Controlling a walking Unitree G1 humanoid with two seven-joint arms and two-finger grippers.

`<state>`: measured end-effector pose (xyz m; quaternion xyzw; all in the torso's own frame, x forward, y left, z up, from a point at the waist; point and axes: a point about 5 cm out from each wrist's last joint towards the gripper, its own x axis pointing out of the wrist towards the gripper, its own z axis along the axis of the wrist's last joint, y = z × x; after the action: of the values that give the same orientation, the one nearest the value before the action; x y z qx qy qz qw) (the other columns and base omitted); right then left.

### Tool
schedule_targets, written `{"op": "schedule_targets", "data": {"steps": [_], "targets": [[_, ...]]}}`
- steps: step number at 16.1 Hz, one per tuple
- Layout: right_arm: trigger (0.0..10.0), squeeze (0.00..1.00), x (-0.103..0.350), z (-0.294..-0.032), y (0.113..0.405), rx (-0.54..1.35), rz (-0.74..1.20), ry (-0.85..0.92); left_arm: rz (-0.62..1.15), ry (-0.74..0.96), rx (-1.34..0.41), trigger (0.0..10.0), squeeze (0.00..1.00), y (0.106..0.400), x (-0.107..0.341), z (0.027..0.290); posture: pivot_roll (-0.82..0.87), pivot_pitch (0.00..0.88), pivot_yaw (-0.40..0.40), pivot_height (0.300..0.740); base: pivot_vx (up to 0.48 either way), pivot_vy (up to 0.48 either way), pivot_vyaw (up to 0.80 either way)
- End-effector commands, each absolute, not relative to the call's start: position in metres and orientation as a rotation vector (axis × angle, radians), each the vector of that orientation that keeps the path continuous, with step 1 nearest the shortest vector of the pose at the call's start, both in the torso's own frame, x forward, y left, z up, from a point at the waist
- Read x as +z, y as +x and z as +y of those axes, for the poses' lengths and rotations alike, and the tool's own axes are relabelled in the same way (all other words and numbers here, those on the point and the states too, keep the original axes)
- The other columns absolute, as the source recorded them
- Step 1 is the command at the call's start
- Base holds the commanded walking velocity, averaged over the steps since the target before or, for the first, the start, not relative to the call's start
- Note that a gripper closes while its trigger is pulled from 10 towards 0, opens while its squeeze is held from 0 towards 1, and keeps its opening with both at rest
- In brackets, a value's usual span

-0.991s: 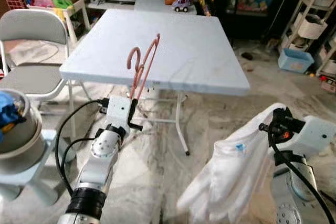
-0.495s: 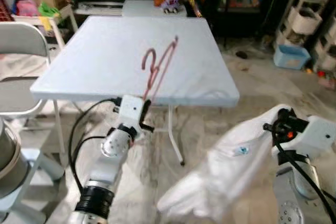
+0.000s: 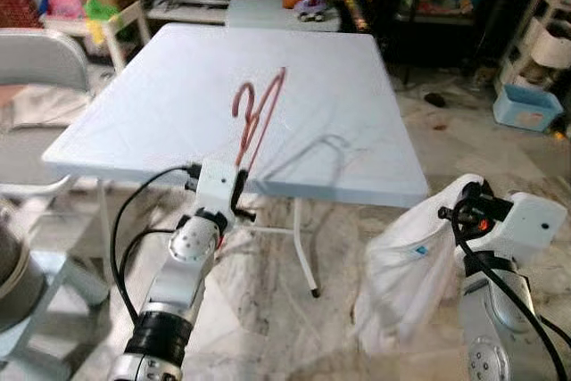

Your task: Hang hanger

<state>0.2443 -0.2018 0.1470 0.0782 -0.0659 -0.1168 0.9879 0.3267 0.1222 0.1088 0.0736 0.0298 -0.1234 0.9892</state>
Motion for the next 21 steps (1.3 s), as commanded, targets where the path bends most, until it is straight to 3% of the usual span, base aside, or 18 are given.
{"op": "schedule_targets", "data": {"steps": [1, 11, 16, 21], "targets": [[10.0, 0.00, 0.155, -0.197, 0.246, -0.217, -0.175, 0.167, 0.066, 0.167, -0.220, 10.0, 0.00, 0.327, 0.110, 0.133, 0.18, 0.000, -0.072, 0.740, 0.000, 0.472, 0.00], [10.0, 0.00, 0.154, -0.200, 0.245, -0.248, -0.184, 0.181, 0.084, 0.172, -0.226, 10.0, 0.00, 0.330, 0.109, 0.134, 0.17, 0.000, -0.052, 0.740, 0.000, 0.468, 0.00], [10.0, 0.00, 0.153, -0.200, 0.244, -0.237, -0.185, 0.184, -0.011, 0.144, -0.271, 10.0, 0.00, 0.330, 0.125, 0.135, 0.18, 0.000, -0.070, 0.740, 0.000, 0.000, 0.00], [10.0, 0.00, 0.165, -0.199, 0.252, -0.212, -0.230, 0.167, -0.030, 0.121, -0.290, 10.0, 0.00, 0.324, 0.127, 0.134, 0.19, 0.001, -0.085, 0.740, 0.387, 0.000, 0.00]]}}
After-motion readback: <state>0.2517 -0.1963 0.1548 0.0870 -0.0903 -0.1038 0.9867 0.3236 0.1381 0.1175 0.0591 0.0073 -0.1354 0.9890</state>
